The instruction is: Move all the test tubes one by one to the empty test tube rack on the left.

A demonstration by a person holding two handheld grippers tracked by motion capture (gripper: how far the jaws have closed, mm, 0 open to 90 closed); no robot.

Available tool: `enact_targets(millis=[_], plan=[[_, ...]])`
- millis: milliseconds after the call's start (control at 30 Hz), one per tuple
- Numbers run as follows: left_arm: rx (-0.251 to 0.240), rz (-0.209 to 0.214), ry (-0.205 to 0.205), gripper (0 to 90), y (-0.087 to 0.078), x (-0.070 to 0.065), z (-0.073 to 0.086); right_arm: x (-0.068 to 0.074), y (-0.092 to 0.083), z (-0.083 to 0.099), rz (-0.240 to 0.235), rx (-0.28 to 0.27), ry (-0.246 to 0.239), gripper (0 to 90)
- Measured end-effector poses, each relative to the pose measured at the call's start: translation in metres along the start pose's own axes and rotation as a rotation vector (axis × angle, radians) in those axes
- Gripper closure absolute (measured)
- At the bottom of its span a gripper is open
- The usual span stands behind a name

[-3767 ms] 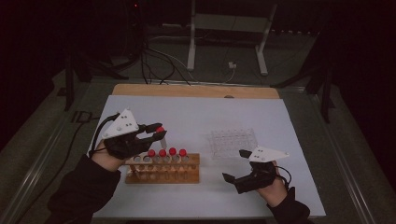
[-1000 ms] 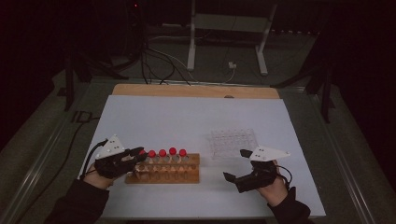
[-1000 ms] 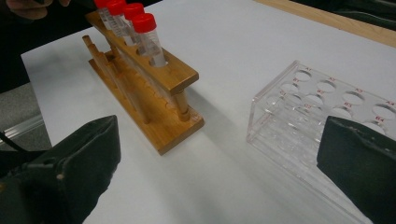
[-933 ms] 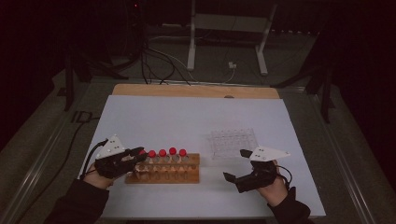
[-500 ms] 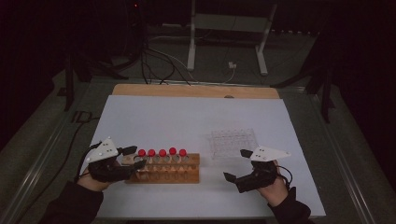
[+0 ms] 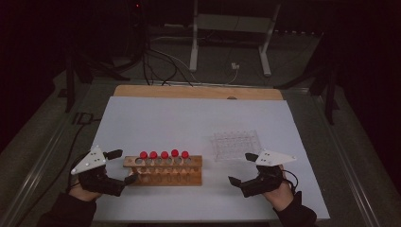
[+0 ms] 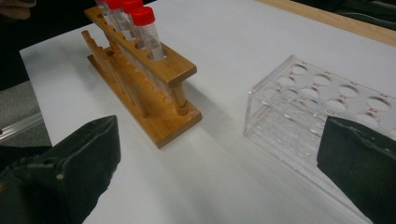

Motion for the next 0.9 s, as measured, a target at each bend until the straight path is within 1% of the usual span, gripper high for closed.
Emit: enact_targets(millis=[100,167,233,300,367,433,467,633,733,767,867,900], plan=[[0.003,-0.01,0.0,0.4,0.001,0.001,0.008,-0.001,-0.002,0.001,0.009,-0.008,-0.009,0.0],[0.01,-0.001,-0.008,0.4,0.003,0.001,0.014,-0.001,-0.003,0.003,0.018,-0.014,-0.017,0.0],[0.023,-0.001,-0.008,0.4,0.007,0.001,0.02,-0.003,-0.004,0.004,0.018,-0.024,-0.016,0.0],[0.021,0.002,-0.024,0.4,0.01,0.002,0.025,-0.003,-0.004,0.006,0.024,-0.031,-0.02,0.0],[0.001,-0.007,-0.005,0.5,0.01,0.002,0.028,-0.004,-0.005,0.007,0.029,-0.035,-0.024,0.0],[-0.002,-0.02,0.007,0.5,0.011,0.002,0.032,-0.004,-0.004,0.008,0.029,-0.033,-0.031,0.0],[-0.012,-0.023,0.011,0.5,0.011,0.002,0.034,-0.004,-0.004,0.008,0.03,-0.033,-0.032,0.0],[0.001,-0.022,-0.017,0.5,0.015,0.005,0.048,-0.005,-0.002,0.009,0.027,-0.028,-0.03,0.0],[0.021,-0.024,-0.012,0.5,0.018,0.005,0.052,-0.006,0.0,0.01,0.027,-0.025,-0.029,0.0],[0.026,-0.034,-0.01,0.5,0.018,0.005,0.051,-0.006,0.0,0.011,0.027,-0.025,-0.028,0.0],[0.009,-0.06,-0.011,0.5,0.018,0.007,0.051,-0.007,0.0,0.011,0.026,-0.024,-0.026,0.0],[0.004,-0.062,-0.017,0.5,0.018,0.007,0.051,-0.008,0.001,0.011,0.026,-0.023,-0.026,0.0]])
Point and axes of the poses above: each handheld gripper's, and its own axes: y roughly forward along the jaws, z roughly out of its underside, x roughly to its left, the point moved 2 cm from there along y, roughly forward along the jaws, and after that the axes turned 4 degrees about -x, right-handed, at the moved point
